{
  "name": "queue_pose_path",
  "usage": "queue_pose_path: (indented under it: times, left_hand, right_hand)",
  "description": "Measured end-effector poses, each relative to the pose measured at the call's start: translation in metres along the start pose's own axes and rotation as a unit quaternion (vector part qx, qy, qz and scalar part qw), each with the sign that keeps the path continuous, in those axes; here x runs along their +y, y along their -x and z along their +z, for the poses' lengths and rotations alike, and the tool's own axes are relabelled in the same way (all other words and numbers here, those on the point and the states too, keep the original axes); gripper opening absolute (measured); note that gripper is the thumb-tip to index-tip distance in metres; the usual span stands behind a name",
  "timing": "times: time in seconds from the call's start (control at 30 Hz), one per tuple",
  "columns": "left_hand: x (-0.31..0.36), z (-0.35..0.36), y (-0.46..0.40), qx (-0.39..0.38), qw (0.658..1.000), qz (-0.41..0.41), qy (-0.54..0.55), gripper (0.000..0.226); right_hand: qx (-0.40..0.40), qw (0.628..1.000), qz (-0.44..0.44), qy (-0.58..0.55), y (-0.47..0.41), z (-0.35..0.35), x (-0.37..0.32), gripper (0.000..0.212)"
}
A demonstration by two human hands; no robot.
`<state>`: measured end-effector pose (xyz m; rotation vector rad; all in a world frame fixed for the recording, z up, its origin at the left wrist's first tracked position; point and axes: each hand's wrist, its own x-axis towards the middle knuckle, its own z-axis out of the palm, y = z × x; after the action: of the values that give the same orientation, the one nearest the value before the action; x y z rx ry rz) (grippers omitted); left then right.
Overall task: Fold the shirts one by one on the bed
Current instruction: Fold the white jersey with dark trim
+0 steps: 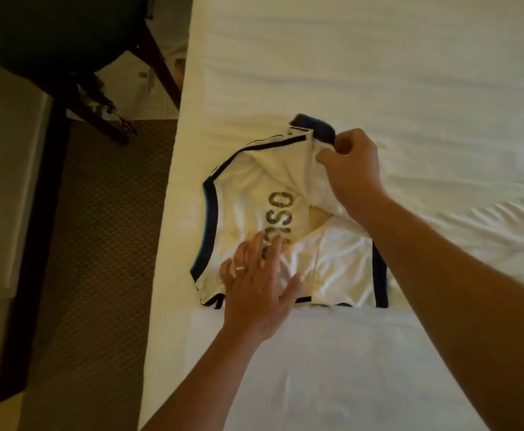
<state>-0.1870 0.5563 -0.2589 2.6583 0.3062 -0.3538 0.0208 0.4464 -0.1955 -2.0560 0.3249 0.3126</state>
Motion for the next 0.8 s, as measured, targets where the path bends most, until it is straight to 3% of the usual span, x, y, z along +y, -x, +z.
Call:
queue_pose_path:
  times: [0.07, 0.1, 0.17, 0.2, 0.23, 0.27, 0.4, 0.5, 0.6, 0.7, 0.8]
  left_hand:
    - [0.011, -0.022, -0.003, 0.113, 0.978, -0.047, 0.170, 0.047]
    - [0.015, -0.036, -0.008, 0.136, 0.932, -0.113, 0.317, 0.037]
    - [0.015, -0.065, -0.019, 0.074, 0.748, -0.283, 0.596, 0.039]
    - [0.010, -0.073, -0.024, 0.018, 0.670, -0.340, 0.660, 0.048]
    - [0.004, -0.079, -0.025, -0.026, 0.631, -0.369, 0.682, 0.056]
    - [-0.002, -0.082, -0.026, -0.048, 0.624, -0.378, 0.682, 0.060]
    - [-0.007, -0.082, -0.026, -0.049, 0.742, -0.352, 0.568, 0.042]
    - [0.000, -0.082, -0.027, -0.035, 0.805, -0.336, 0.487, 0.033]
    - [0.004, -0.076, -0.028, -0.023, 0.850, -0.312, 0.425, 0.025]
    - [0.003, -0.075, -0.031, -0.014, 0.837, -0.325, 0.439, 0.011]
    - [0.000, -0.083, -0.029, -0.042, 0.764, -0.347, 0.542, 0.013]
  right_hand:
    - [-0.034, 0.997, -0.066, -0.013, 0.039, -0.008, -0.006, 0.020]
    - [-0.060, 0.993, -0.094, -0.026, 0.060, -0.013, -0.005, 0.022]
    - [-0.122, 0.985, -0.115, -0.041, 0.100, -0.021, 0.004, 0.028]
    - [-0.151, 0.982, -0.108, -0.036, 0.117, -0.024, 0.013, 0.027]
    - [-0.175, 0.980, -0.093, -0.027, 0.132, -0.026, 0.025, 0.023]
    - [-0.189, 0.979, -0.071, -0.014, 0.142, -0.027, 0.037, 0.018]
    - [-0.130, 0.991, 0.015, 0.029, 0.161, -0.018, 0.082, 0.013]
    - [-0.100, 0.991, 0.070, 0.049, 0.159, -0.004, 0.087, 0.012]
    - [-0.044, 0.990, 0.100, 0.088, 0.153, 0.007, 0.087, 0.029]
    - [0.001, 0.980, 0.177, 0.088, 0.140, 0.014, 0.087, 0.033]
    - [-0.016, 0.974, 0.221, 0.049, 0.129, 0.012, 0.080, 0.033]
